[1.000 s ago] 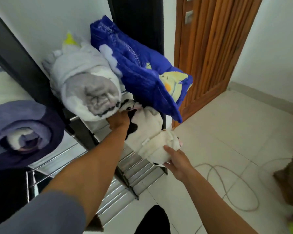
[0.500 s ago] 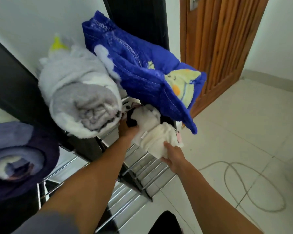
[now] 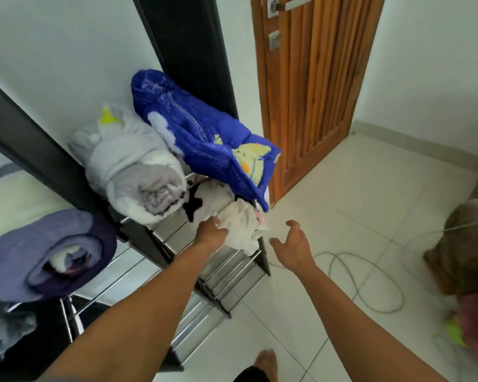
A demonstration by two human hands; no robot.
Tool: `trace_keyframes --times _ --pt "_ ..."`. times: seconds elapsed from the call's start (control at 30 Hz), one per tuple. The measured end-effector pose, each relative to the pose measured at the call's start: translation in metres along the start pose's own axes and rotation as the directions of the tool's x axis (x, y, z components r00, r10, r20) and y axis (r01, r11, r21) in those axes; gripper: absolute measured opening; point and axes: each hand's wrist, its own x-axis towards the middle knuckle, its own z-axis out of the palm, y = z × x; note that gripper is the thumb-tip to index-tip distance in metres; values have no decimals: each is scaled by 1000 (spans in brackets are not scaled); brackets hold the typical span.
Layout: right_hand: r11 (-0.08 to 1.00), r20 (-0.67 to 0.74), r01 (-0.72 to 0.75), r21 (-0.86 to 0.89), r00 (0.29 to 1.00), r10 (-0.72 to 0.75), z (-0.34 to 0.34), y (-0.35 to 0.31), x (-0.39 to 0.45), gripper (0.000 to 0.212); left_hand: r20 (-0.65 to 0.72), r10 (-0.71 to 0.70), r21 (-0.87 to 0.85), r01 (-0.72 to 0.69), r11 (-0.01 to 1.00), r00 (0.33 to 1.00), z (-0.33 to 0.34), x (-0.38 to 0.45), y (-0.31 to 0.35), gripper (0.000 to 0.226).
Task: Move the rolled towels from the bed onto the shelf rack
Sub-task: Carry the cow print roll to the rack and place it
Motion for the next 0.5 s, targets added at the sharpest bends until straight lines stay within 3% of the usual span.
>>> trace_keyframes --times 0.23,0.33,0.4,0.5 --pt "982 -239 -92 166 962 131 -126 68 -91 64 211 89 -41 -82 996 973 87 -125 18 28" --pt "965 -322 -117 237 927 191 -181 103 -147 62 312 124 -91 -100 991 942 129 -186 27 8" --pt "940 -381 -154 304 885 268 -218 132 -189 59 388 174 -114 -140 984 905 147 -227 40 3" --pt "897 -516 -187 401 763 389 -263 187 -251 60 492 249 -124 -216 968 834 175 -283 61 8"
